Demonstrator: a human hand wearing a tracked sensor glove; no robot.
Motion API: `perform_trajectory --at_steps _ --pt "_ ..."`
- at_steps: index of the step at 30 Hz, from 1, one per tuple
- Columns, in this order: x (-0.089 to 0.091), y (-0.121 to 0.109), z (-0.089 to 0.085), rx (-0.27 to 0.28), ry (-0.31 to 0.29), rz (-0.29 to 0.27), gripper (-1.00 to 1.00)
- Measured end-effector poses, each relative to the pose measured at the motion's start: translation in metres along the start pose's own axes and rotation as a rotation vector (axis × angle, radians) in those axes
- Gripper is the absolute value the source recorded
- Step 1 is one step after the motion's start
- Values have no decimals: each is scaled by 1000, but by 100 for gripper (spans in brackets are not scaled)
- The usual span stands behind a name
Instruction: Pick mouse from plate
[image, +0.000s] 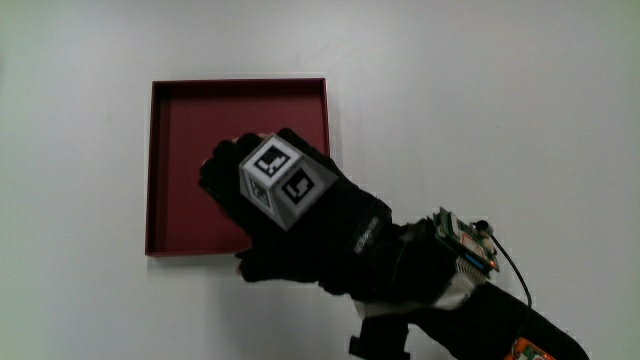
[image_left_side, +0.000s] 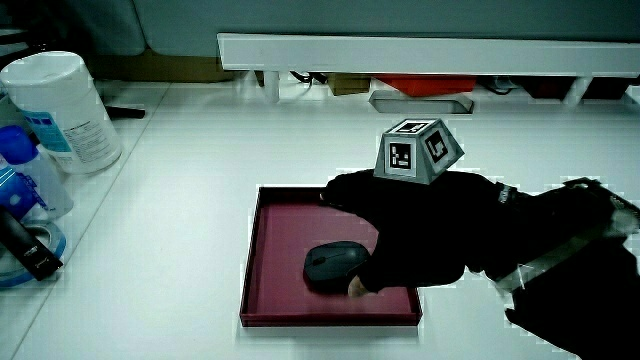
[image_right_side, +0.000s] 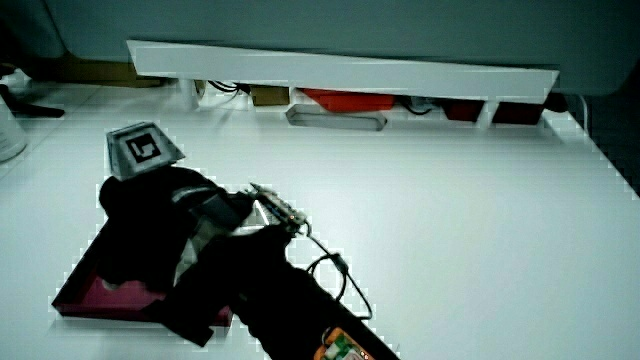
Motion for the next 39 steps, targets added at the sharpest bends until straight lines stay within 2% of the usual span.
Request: perform_trajectory --at_steps 1,3,4,5,7,8,10,11,17,26,29,32,33,34,35,36,38,39 --pt "4 5 -1 -23 11 -15 0" --pt "9 13 -2 -10 4 -36 0" --pt "13 20 -7 -55 29 -44 0" --pt "16 28 -11 -75 23 -82 0" --pt "19 43 -19 -120 27 -92 0" --pt "21 49 -23 -160 51 -77 0" --pt "25 60 -31 -174 46 -105 0" --pt "28 64 -34 -192 56 -100 0" --pt "33 75 -42 -188 71 -114 0" --pt "36 91 -56 -216 76 -122 0" --pt "37 98 -64 -249 71 -134 0" --pt "39 102 -71 -263 79 -134 0" --pt "40 103 -72 -251 77 -136 0" --pt "41 106 -75 -279 89 -133 0" --pt "41 106 -75 -265 101 -121 0" --pt "42 107 -77 -262 86 -142 0" --pt "42 111 -81 -278 97 -137 0" --pt "42 111 -81 -270 98 -136 0"
